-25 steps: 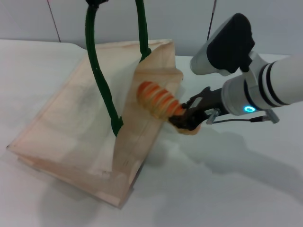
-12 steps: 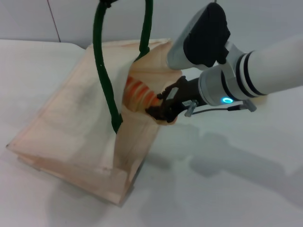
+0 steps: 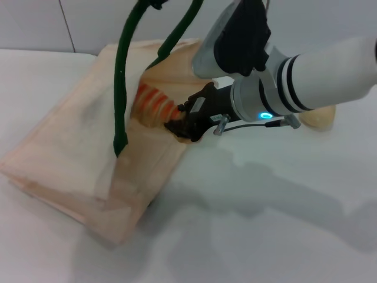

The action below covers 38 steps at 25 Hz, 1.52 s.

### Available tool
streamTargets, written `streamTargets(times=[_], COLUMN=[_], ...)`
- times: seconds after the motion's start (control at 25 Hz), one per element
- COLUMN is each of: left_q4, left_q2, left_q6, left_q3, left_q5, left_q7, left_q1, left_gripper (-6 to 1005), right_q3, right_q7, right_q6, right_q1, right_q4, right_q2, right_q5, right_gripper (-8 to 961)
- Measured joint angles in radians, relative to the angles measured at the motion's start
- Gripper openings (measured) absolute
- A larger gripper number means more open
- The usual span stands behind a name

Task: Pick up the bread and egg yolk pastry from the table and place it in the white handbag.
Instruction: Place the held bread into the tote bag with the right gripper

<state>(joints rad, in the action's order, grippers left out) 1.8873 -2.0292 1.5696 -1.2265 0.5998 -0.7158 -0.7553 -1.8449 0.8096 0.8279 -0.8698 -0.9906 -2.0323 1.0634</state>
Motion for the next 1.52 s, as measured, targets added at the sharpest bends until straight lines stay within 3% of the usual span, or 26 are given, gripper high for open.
streamTargets(times=[0.6,0.84,1.16,1.52], left_q4=[0.008,0.010,0.010,0.002], left_q2=[0.000,0.000,0.000,0.000], left_q6=[-0.007,-0.012,-0.036,-0.056], left_q3=[-0.037,-0.038,-0.071,-0.084], left_q5=[0.017,0.028,0.031,0.031], left_q7=[0.029,0.035,0.039,0.039], left_q1=[-0.010,-0.009,-0.011,-0.009], left_gripper=[123,123,122,122], right_q3=[-0.006,-0.015,-0.102,-0.109], right_q7=[-0.008,-0.003,-0.003,-0.003], right_q6=[-0.067,-0.078,-0.124,-0.127], right_q1=[-0.055,-0.054,-0.076,-0.086], right_q4=[0.165,0.175,0.174,0.174], right_q2=[-0.001,-0.002,-0.005,-0.005], right_q5=[0.000,0.000,0.051,0.070], right_gripper=[324,312,307,300])
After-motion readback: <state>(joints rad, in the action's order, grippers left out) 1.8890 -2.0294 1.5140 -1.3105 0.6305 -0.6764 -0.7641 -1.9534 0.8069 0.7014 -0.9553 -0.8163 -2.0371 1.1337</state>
